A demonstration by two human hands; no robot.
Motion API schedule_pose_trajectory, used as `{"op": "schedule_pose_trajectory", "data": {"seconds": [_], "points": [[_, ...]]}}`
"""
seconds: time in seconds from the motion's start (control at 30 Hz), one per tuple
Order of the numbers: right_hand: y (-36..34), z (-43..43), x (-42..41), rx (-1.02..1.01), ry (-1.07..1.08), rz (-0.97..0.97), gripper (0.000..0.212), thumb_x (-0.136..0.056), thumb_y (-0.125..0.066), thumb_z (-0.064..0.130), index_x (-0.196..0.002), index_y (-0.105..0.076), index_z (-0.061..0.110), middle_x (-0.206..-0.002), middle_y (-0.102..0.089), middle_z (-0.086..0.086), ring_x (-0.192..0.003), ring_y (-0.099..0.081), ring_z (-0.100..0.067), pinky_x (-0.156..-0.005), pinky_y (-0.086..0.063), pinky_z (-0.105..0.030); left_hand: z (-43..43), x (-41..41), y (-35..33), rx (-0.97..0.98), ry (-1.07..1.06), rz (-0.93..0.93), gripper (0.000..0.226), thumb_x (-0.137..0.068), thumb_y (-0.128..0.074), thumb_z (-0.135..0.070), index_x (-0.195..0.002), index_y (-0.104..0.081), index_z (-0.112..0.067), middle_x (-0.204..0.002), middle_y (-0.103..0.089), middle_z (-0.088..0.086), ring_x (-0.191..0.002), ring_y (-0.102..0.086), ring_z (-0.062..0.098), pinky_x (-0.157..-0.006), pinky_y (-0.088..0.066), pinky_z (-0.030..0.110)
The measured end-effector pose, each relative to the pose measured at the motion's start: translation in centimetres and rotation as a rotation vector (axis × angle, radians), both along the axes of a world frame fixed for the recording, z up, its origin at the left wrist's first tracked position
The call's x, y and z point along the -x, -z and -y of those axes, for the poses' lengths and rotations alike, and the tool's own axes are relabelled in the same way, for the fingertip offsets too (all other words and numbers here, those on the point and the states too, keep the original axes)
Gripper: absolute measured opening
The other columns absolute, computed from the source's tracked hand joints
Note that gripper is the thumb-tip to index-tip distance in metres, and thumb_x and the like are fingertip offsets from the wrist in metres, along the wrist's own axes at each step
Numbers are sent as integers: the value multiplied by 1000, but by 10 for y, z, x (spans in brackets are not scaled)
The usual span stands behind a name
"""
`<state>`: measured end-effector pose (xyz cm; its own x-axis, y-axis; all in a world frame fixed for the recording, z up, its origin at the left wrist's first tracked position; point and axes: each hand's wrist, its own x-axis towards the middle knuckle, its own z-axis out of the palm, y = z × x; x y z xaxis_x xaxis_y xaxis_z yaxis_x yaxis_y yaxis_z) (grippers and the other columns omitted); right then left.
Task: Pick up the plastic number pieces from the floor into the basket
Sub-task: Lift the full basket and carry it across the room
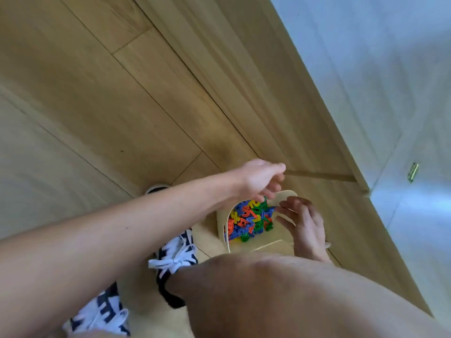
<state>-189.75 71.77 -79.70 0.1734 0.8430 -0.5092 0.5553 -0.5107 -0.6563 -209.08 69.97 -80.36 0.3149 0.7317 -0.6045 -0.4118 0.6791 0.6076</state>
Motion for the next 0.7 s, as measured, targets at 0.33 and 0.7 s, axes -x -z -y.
{"op": "schedule_pose_trajectory", "data": {"seconds": [0.33, 0.7], "points": [[-111, 7, 38, -23, -351, -63, 19, -98, -46, 27, -88, -61, 21, -90, -70, -7, -84, -73, -24, -70, -56, -32, 70, -15, -147, 281, -537, -151, 20, -101, -42, -16, -103, -56, -1, -89, -54, 11, -74, -50, 19, -56, -40, 18], [-169, 37, -48, -97, -482, -16, 19, -99, -48, 24, -83, -56, 25, -88, -68, -6, -85, -69, -22, -71, -59, -34, 111, -100, -199, 389, -740, -431, 18, -92, -51, -21, -94, -64, -8, -85, -64, 4, -80, -58, 18, -78, -50, 38]]}}
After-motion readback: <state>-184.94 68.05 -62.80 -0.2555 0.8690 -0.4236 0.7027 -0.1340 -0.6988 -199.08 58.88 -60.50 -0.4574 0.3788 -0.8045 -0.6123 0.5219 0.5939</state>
